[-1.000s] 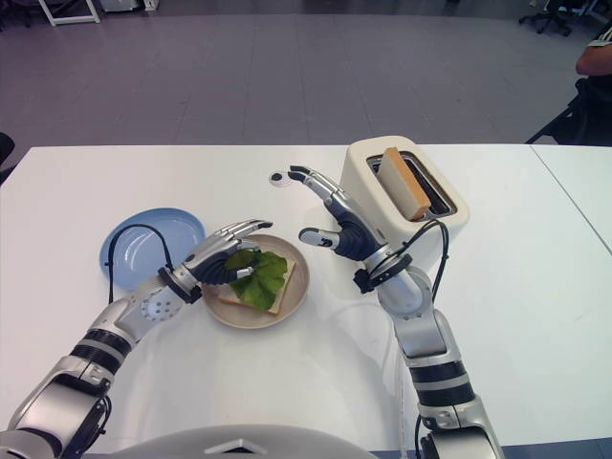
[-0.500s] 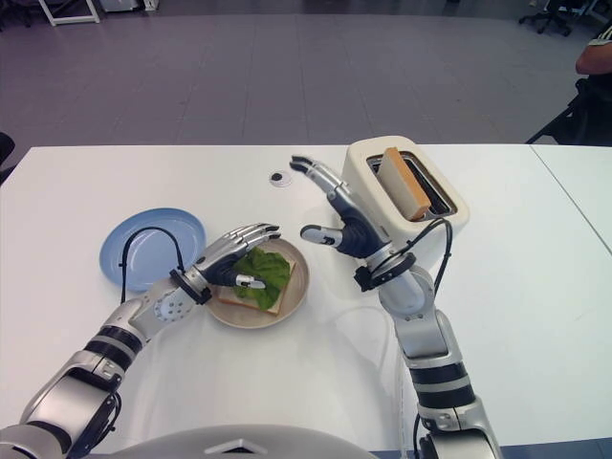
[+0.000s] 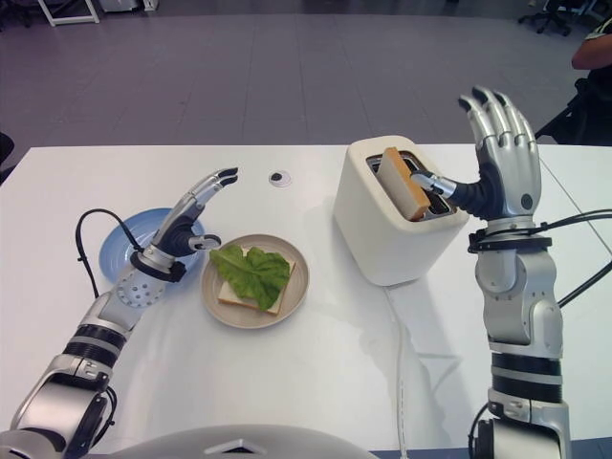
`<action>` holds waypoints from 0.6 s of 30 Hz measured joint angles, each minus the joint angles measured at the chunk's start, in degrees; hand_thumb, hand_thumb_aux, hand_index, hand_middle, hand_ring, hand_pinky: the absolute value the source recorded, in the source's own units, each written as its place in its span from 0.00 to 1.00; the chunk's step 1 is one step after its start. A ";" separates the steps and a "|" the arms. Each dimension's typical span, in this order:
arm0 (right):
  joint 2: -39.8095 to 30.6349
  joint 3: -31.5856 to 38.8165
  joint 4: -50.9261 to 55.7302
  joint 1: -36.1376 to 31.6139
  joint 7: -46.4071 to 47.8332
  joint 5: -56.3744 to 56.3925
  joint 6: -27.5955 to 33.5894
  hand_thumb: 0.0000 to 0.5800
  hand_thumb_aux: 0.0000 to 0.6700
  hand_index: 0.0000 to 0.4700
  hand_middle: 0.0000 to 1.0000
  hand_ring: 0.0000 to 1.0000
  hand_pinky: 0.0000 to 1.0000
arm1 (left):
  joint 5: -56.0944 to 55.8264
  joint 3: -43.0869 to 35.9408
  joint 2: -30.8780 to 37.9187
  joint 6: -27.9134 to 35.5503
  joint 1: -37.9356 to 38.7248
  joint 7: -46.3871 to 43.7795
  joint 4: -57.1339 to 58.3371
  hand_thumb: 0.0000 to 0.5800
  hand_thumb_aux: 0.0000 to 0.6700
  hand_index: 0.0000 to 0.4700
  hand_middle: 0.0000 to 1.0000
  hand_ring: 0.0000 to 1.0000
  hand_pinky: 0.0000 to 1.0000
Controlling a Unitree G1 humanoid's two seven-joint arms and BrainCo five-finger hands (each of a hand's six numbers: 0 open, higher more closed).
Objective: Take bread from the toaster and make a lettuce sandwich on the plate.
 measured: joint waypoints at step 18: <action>-1.47 9.10 2.91 -0.52 0.75 3.04 -2.58 1.00 1.00 1.00 0.00 0.00 0.00 | 0.04 2.51 1.16 -0.29 0.78 -0.72 0.62 0.00 0.00 0.00 0.00 0.00 0.00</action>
